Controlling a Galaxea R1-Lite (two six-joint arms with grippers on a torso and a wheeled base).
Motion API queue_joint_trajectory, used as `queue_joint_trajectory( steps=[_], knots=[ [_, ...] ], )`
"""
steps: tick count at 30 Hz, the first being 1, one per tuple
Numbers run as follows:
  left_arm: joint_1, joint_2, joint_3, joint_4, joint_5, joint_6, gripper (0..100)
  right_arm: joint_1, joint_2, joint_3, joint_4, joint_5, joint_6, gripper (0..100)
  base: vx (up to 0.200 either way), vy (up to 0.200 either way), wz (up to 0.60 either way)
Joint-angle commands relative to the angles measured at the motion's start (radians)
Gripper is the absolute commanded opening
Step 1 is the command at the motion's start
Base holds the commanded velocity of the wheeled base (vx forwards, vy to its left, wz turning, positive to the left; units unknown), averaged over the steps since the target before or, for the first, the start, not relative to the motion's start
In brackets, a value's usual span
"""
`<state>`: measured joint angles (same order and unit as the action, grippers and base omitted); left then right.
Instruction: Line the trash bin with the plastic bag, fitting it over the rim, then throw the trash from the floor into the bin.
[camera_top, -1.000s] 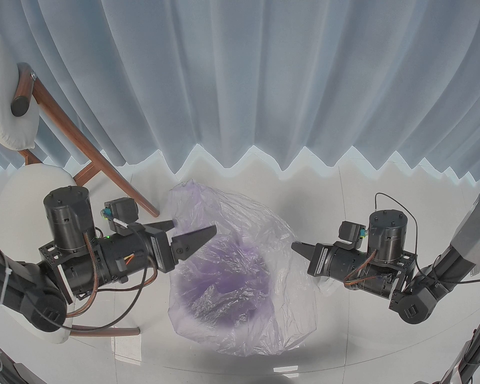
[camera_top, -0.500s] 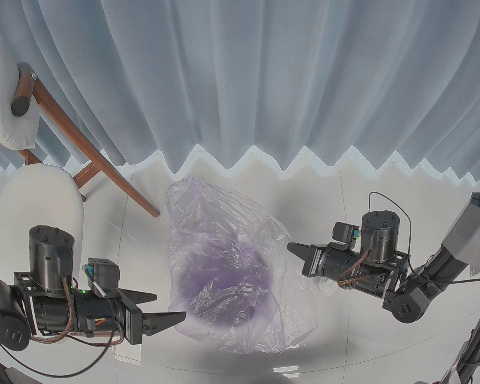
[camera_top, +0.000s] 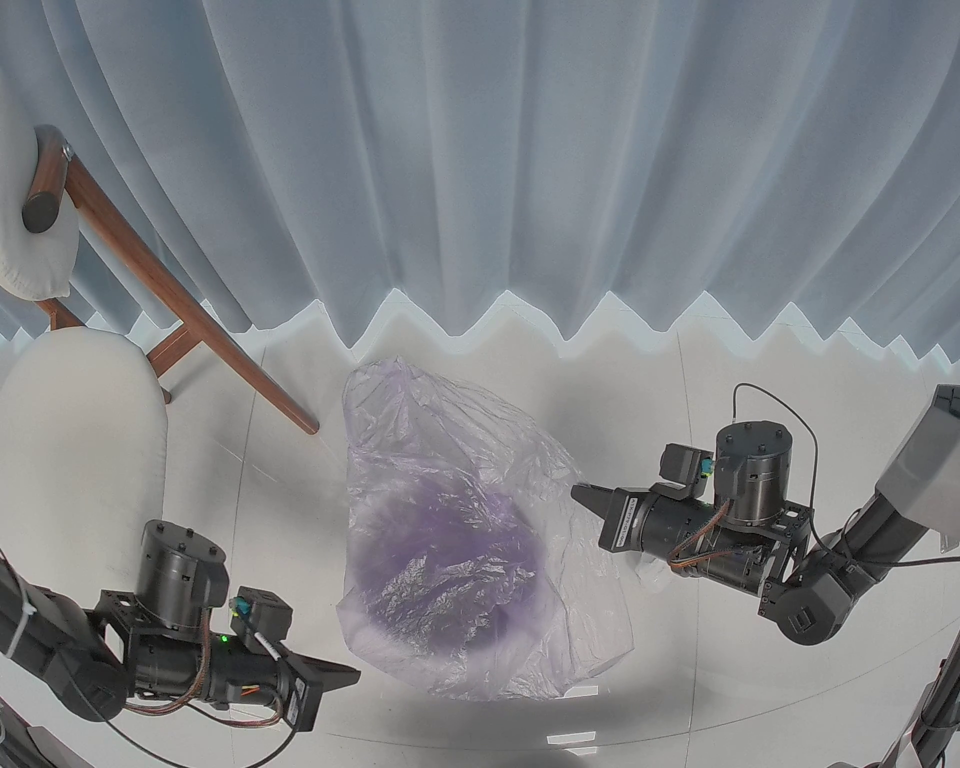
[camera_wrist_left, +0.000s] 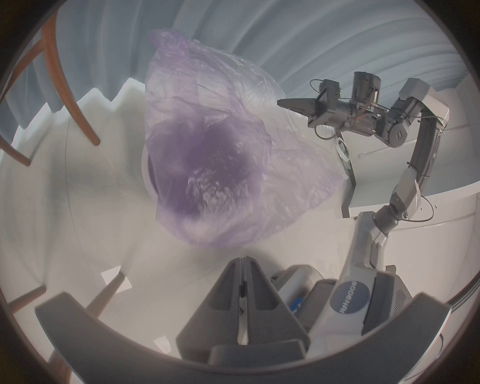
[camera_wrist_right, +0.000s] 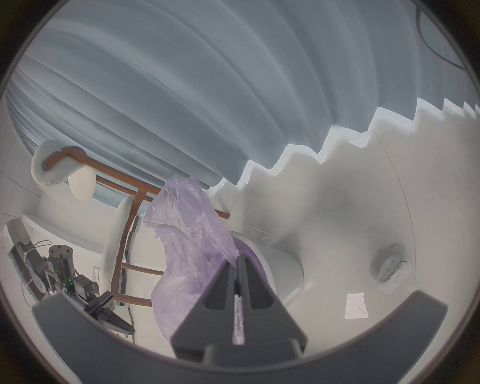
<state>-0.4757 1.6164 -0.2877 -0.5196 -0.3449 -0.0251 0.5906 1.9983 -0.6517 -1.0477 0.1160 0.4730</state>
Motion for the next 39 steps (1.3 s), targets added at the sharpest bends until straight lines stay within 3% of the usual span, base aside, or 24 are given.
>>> queue_joint_trajectory(
  steps=[1, 8, 11, 17, 29, 34, 39],
  knots=[
    [0.002, 0.237, -0.022, -0.172, 0.012, 0.010, 0, 0.003, -0.004, -0.011, -0.002, -0.012, 0.001, 0, 0.000, 0.000, 0.00],
    [0.002, 0.471, -0.071, -0.362, 0.096, 0.019, 0, 0.005, -0.012, -0.014, -0.002, -0.036, 0.003, 0, 0.000, 0.000, 0.00],
    [0.002, 0.527, -0.111, -0.364, 0.121, 0.019, 0, 0.005, -0.021, -0.016, -0.002, -0.044, 0.003, 0, 0.000, 0.000, 0.00],
    [-0.003, 0.626, -0.317, -0.350, 0.139, 0.005, 0, 0.008, -0.047, -0.013, -0.002, -0.047, 0.004, 0, 0.000, 0.000, 0.00],
    [-0.015, 0.778, -0.522, -0.350, 0.149, -0.010, 0, 0.020, -0.059, 0.001, -0.002, -0.073, 0.007, 0, 0.000, 0.000, 0.00],
    [-0.017, 0.774, -0.525, -0.352, 0.156, -0.012, 0, 0.037, -0.059, 0.014, -0.002, -0.078, 0.007, 0, 0.000, 0.000, 0.00],
    [-0.032, 0.634, -0.381, -0.366, 0.156, -0.007, 0, 0.035, -0.058, 0.017, -0.002, -0.079, 0.007, 0, 0.000, 0.000, 0.00]
  ],
)
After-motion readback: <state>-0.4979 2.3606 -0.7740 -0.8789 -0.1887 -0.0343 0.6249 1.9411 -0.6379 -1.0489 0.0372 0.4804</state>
